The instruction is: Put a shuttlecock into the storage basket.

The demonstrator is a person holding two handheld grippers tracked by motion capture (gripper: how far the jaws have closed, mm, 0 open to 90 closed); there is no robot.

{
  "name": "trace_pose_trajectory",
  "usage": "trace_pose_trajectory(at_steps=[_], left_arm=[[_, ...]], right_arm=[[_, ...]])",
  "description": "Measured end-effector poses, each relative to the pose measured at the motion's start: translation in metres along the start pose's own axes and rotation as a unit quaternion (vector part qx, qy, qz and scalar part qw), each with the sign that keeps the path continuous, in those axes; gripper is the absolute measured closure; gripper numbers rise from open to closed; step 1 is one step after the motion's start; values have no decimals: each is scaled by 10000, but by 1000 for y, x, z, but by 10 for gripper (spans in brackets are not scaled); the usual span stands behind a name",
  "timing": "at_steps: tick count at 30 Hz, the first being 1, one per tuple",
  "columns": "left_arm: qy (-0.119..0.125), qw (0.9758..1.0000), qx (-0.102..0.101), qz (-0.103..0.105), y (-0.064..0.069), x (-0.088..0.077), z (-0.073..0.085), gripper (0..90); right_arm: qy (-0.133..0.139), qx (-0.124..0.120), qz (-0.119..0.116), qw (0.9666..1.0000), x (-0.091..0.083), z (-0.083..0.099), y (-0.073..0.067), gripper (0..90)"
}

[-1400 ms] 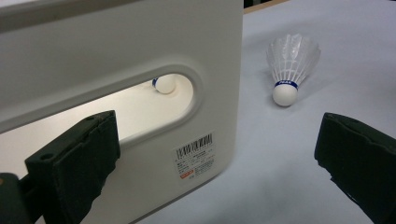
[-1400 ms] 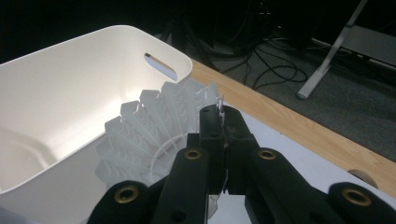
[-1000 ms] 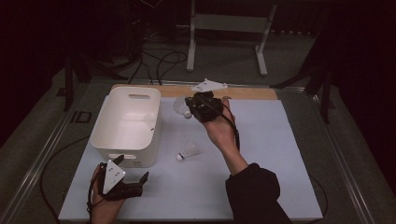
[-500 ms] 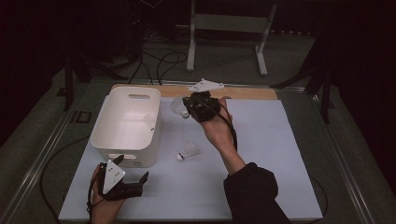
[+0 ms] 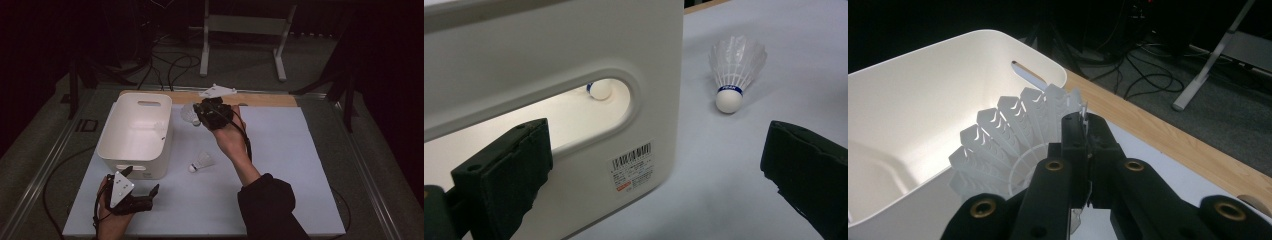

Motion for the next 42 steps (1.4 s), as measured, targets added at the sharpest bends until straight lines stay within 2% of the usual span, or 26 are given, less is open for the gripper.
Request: trace_pose_trajectory(at_steps=[18, 42], left_arm=[[-40, 10000, 22, 0, 0, 1, 1, 15], [30, 10000, -14, -25, -1, -1, -1, 15]], right_arm=[[-21, 106, -80, 9999, 6, 2, -4, 882], [0, 70, -122, 9999, 10, 1, -9, 883]])
Point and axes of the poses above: each handheld gripper's, and its own axes: x roughly forward along the jaws, z roughly out of its underside, y roughly to its right, the point moved 10 cm from there along x, roughly forward along the jaws, and after that the axes turned 10 degrees about x, right-handed, at the moved point
